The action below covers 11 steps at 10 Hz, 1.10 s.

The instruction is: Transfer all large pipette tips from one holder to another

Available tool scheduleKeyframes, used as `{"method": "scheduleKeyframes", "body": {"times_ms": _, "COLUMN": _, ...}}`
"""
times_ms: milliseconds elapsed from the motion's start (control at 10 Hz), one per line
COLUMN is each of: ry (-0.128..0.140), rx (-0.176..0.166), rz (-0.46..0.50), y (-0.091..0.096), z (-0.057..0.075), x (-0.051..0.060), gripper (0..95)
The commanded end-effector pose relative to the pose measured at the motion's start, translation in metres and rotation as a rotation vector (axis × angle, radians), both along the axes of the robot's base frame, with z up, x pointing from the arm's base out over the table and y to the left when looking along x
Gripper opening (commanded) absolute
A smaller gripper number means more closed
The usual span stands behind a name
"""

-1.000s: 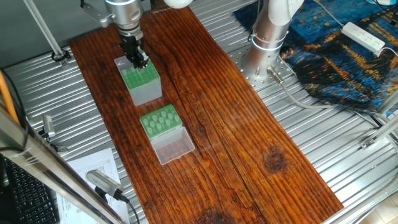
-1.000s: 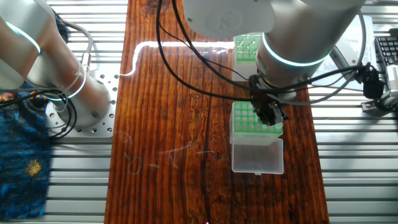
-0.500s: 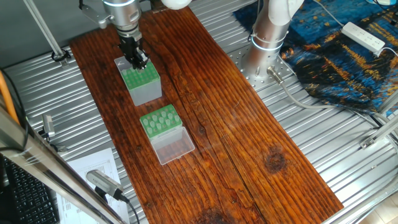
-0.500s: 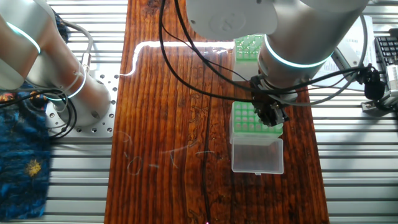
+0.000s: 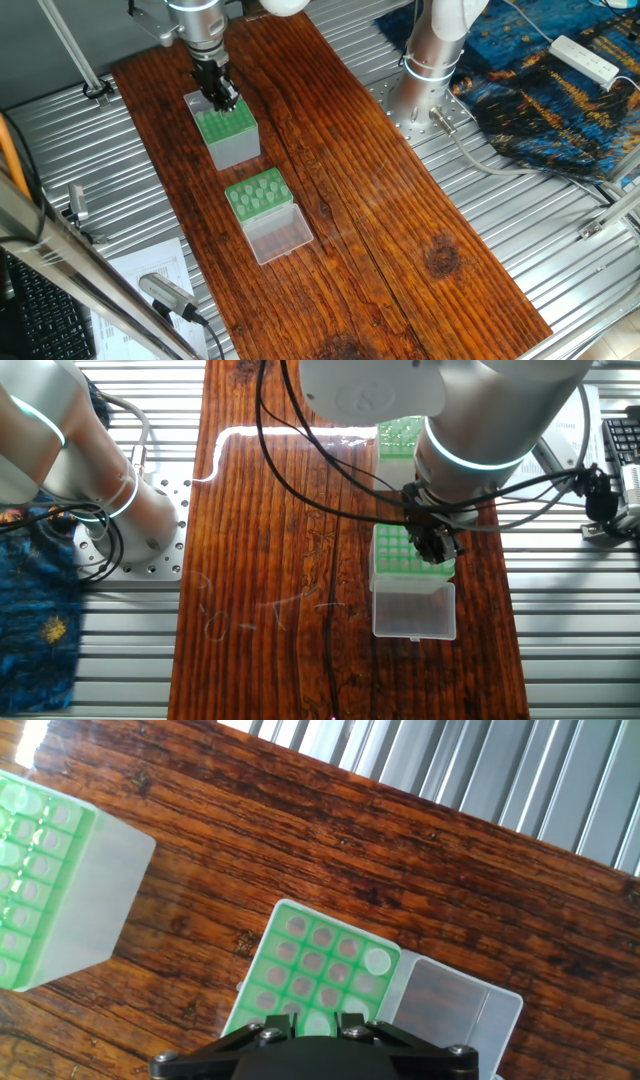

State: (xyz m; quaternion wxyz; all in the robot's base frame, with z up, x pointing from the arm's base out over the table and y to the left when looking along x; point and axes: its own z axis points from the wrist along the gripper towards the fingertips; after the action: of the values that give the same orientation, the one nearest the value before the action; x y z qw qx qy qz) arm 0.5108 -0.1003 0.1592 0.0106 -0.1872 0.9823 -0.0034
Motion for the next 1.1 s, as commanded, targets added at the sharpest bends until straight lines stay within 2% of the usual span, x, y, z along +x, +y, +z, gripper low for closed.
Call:
{"method": "scheduleKeyframes", "body": {"times_ms": 100, "ry": 0.002, "rx": 0.001, "rz": 0.002, "y": -0.0007, "z": -0.0017, "x": -0.0011, "gripper": 19.0}}
{"method": "scheduleKeyframes", "body": {"times_ms": 500, "ry": 0.005, "rx": 0.008, "rz": 0.014, "y": -0.0060, "z": 0.0039, "x": -0.0067, "gripper": 19.0}}
{"method": "scheduleKeyframes", "body": {"times_ms": 1100, "ry": 0.005, "rx": 0.013, "rz": 0.027, "y": -0.0056, "z": 0.0012, "x": -0.0101, "gripper": 19.0}}
